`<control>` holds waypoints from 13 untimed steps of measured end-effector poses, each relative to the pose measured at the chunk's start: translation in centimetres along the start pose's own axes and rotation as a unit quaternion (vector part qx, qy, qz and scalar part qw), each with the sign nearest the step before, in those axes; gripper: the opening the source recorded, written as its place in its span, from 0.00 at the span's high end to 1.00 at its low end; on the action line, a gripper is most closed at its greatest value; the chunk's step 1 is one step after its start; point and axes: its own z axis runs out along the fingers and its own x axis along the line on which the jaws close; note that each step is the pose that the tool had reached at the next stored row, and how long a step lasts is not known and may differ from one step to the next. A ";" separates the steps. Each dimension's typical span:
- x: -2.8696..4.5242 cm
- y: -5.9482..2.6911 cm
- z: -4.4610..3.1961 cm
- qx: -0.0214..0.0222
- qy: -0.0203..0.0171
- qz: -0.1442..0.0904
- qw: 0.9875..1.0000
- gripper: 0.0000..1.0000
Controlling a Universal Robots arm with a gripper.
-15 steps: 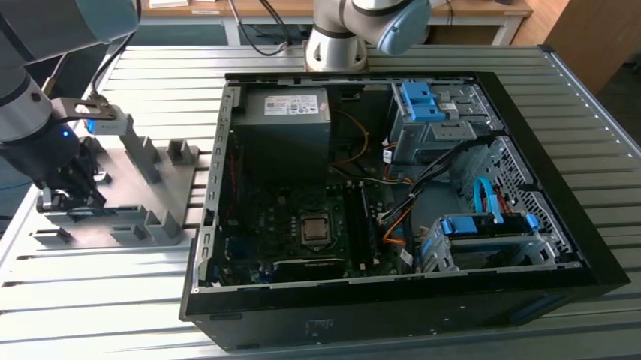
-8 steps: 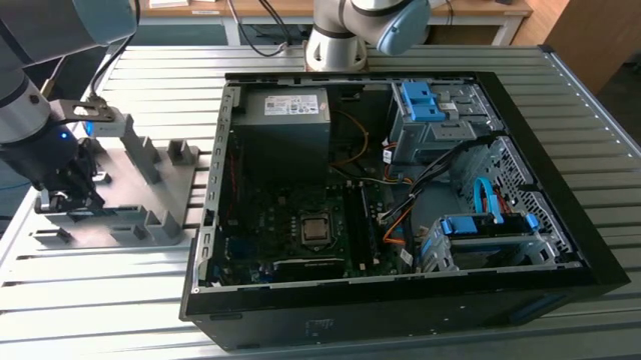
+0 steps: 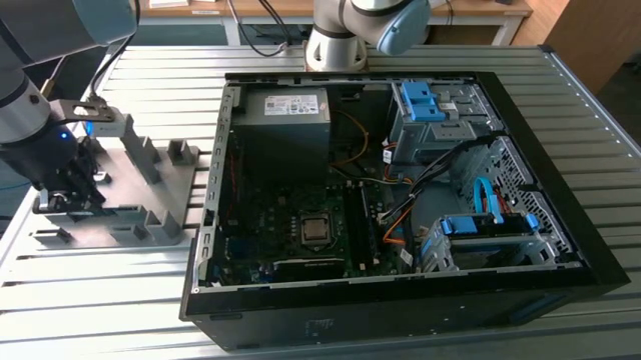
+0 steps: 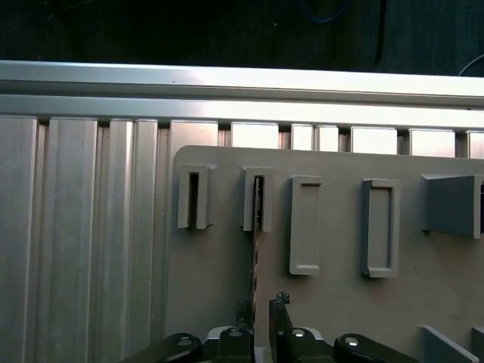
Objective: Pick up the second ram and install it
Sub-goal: 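Pick up the second ram and move it above second insertion slot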
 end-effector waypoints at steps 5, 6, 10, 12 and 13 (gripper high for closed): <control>0.00 0.00 0.00 0.000 0.000 0.000 1.000 0.70; 0.00 0.00 0.00 0.000 0.000 0.000 1.000 0.64; 0.08 0.03 0.05 0.000 -0.001 -0.002 1.000 0.58; 0.16 0.11 0.14 0.000 -0.003 -0.007 1.000 0.58; 0.26 0.12 0.22 0.000 -0.003 -0.009 1.000 0.58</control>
